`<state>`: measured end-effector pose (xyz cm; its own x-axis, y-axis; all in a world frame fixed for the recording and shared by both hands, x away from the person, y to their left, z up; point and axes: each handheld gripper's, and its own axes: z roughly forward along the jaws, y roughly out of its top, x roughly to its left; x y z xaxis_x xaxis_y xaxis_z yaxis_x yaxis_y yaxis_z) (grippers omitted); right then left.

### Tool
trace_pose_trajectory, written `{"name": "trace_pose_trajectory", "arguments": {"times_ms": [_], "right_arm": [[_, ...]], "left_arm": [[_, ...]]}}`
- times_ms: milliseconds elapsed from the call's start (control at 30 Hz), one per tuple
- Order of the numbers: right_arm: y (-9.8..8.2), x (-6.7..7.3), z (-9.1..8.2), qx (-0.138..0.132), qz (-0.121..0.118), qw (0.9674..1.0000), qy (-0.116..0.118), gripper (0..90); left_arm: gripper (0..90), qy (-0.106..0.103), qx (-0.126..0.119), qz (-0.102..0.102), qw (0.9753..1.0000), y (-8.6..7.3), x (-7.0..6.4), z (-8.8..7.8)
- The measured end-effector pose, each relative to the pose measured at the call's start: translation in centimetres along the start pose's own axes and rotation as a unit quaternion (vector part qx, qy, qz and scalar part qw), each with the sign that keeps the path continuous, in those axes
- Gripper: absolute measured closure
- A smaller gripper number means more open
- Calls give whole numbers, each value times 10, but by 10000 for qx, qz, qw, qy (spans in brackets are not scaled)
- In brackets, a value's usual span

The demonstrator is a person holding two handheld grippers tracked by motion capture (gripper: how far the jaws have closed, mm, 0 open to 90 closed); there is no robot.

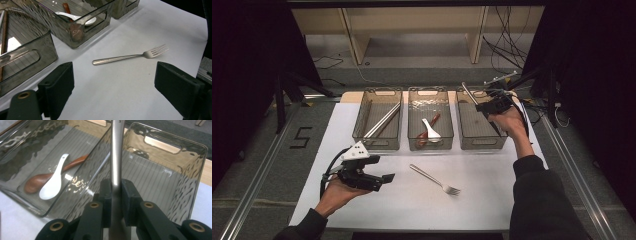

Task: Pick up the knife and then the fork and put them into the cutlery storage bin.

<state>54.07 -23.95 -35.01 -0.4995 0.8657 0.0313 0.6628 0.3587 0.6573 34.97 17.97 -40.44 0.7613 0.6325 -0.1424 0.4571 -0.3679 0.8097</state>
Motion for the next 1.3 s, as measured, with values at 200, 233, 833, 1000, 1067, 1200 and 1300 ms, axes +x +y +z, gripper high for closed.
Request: {"name": "trace_pose_trajectory", "arguments": {"times_ms": [200,233,833,1000,1067,1200,1300], "right_arm": [[1,-6,5,67,63,9999,-78,807],[1,-7,6,91,72,9999,-88,807],[4,-10,23,340,176,9991,-187,806],[3,-11,29,408,206,9987,-236,806],[3,-11,31,474,197,9984,-255,805],[2,-9,36,537,183,9980,-280,805],[3,-8,38,571,176,9979,-266,804]], "left_arm": [[156,-13,-1,-11,10000,0,0,0],[156,-16,19,5,10000,0,0,0],[156,-47,24,-3,10000,0,-1,1],[157,-50,22,-3,10000,-1,-1,1],[156,-44,13,-3,10000,0,-1,1],[156,-52,23,3,10000,-1,-1,1],[156,-56,21,2,10000,-1,-1,1]]}}
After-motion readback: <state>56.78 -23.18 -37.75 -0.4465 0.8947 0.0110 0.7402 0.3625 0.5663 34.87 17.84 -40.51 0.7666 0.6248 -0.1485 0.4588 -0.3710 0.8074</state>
